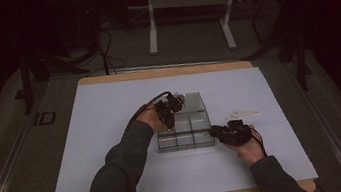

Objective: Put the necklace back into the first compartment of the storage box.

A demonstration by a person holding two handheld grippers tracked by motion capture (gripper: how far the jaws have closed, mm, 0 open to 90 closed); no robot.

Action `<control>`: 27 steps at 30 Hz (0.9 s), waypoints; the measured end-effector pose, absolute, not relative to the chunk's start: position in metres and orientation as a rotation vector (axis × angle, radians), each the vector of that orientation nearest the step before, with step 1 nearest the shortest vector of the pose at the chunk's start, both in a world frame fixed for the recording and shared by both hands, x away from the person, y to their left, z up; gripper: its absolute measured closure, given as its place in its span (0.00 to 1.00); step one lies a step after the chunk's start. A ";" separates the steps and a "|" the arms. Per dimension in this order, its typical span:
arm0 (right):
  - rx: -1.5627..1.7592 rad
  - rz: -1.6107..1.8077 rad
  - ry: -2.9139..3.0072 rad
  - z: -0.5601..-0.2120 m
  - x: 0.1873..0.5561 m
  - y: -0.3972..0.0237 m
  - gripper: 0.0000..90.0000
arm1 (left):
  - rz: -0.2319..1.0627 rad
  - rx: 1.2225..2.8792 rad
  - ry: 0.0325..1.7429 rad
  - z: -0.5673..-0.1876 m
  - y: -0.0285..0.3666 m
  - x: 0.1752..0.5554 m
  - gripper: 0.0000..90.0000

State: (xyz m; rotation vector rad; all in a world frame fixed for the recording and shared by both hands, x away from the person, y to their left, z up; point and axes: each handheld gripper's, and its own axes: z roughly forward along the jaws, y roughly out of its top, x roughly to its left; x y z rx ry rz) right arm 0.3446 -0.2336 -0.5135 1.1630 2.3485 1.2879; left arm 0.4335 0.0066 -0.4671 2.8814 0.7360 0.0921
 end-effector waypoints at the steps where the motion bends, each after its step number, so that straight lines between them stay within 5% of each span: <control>1: 1.162 1.288 2.349 -0.514 0.345 -0.234 0.82 | 0.089 2.879 0.735 -0.467 0.007 0.434 0.98; 27: 1.162 1.288 2.348 -0.514 0.345 -0.234 0.81 | 0.097 2.826 0.759 -0.458 0.019 0.435 0.94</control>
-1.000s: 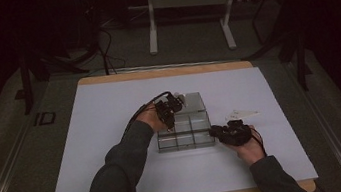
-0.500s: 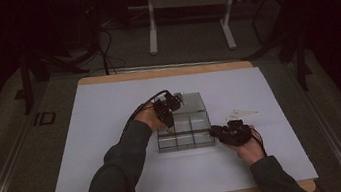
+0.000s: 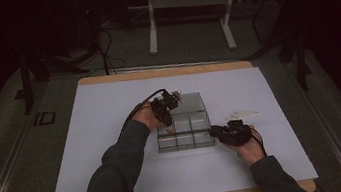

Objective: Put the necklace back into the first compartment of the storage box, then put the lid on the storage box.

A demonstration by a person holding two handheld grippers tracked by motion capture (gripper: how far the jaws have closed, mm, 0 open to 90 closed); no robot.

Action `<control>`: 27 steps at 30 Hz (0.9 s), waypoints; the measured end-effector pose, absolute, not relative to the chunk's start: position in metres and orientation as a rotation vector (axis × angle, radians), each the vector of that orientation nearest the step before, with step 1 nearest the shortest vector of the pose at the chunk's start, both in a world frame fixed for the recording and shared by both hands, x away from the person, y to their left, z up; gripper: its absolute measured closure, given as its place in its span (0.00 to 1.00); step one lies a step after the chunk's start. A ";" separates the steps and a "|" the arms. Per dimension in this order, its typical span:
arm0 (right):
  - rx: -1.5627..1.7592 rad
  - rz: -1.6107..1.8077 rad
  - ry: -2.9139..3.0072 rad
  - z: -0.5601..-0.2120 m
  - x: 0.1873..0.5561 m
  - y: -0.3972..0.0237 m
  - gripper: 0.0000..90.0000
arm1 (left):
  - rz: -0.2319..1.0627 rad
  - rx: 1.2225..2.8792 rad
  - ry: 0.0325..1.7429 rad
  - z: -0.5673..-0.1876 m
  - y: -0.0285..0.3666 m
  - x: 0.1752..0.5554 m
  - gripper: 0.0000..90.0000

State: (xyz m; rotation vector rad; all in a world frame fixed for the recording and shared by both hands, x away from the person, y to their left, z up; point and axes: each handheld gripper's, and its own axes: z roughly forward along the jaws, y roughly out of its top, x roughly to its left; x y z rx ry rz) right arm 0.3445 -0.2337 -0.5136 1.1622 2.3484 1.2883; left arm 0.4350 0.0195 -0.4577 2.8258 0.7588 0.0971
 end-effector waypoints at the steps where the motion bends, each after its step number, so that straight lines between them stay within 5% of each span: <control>1: 1.162 1.289 2.348 -0.514 0.345 -0.234 0.81 | 0.098 2.823 0.759 -0.458 0.020 0.435 0.94; 21: 1.166 1.290 2.347 -0.514 0.345 -0.234 0.81 | 0.162 2.741 0.785 -0.446 0.027 0.430 0.93; 27: 1.166 1.290 2.347 -0.514 0.345 -0.234 0.81 | 0.277 2.694 0.807 -0.436 0.034 0.427 0.93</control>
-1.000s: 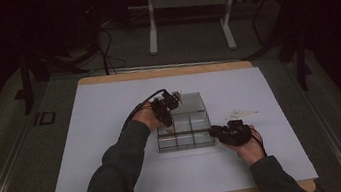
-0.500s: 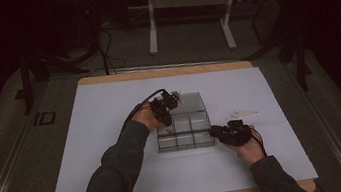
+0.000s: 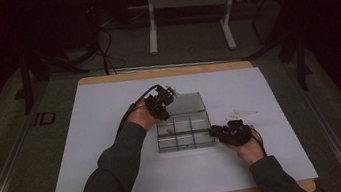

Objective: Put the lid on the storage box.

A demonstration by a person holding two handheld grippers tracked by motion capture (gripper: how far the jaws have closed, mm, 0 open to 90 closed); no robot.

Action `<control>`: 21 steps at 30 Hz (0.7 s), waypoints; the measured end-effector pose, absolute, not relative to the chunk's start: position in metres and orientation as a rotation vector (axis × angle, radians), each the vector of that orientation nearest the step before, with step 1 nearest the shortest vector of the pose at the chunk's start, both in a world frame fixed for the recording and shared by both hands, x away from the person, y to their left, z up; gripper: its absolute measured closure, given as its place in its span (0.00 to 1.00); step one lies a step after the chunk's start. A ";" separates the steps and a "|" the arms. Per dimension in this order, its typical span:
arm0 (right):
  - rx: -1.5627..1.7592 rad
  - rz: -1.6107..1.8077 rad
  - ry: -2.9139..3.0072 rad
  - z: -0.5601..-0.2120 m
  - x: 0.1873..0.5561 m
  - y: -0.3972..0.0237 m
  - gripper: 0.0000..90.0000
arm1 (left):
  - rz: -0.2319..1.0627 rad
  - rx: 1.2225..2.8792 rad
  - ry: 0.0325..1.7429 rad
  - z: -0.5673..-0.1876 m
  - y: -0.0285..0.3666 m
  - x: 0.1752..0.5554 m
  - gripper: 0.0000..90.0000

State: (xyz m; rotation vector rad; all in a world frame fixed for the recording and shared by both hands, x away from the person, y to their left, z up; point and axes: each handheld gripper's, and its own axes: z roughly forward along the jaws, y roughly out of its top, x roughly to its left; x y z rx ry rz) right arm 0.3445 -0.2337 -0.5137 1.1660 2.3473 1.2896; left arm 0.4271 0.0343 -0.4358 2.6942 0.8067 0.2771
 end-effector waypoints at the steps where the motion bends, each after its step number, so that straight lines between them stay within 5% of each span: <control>1: 1.167 1.291 2.346 -0.514 0.345 -0.234 0.81 | 0.293 2.676 0.810 -0.433 0.036 0.426 0.93; 21: 1.172 1.283 2.342 -0.512 0.344 -0.233 0.81 | 0.409 2.441 0.868 -0.413 0.055 0.410 0.92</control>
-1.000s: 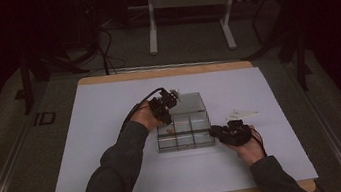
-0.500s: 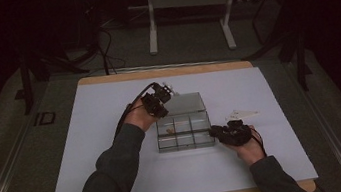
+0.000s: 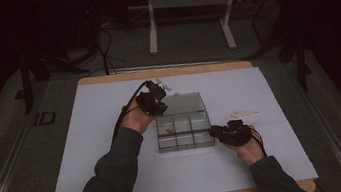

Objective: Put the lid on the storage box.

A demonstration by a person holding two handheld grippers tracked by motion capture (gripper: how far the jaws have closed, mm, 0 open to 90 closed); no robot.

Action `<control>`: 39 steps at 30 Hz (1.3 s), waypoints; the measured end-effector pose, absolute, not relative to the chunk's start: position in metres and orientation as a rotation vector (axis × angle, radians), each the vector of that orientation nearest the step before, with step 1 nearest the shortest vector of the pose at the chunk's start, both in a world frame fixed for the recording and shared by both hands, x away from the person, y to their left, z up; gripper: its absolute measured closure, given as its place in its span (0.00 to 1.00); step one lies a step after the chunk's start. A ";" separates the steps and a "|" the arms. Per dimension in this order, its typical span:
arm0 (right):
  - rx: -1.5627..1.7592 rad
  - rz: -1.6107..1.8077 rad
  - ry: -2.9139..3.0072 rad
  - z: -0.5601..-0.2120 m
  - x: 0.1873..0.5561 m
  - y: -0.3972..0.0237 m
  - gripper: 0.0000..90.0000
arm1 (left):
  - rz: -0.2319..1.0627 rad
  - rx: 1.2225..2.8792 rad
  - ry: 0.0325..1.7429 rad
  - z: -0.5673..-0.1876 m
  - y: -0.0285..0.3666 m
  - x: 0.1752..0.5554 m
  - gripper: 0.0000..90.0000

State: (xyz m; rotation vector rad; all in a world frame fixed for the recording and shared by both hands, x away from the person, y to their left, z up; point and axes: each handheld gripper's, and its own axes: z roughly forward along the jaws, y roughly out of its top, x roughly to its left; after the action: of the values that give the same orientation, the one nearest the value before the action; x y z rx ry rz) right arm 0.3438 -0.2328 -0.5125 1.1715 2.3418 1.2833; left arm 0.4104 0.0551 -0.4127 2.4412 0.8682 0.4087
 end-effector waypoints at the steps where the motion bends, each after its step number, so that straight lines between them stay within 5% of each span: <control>1: 1.171 1.284 2.341 -0.512 0.344 -0.233 0.81 | 0.408 2.430 0.865 -0.413 0.057 0.410 0.91; 39: 1.140 1.265 2.290 -0.471 0.389 -0.220 0.79 | 0.421 2.103 1.040 -0.459 0.110 0.364 0.78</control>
State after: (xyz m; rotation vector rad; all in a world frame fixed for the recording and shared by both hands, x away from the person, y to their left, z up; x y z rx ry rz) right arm 0.3889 -0.2198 -0.4709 1.1397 2.2896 1.2653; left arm 0.3643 0.1103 -0.4587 2.1029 1.0401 0.4213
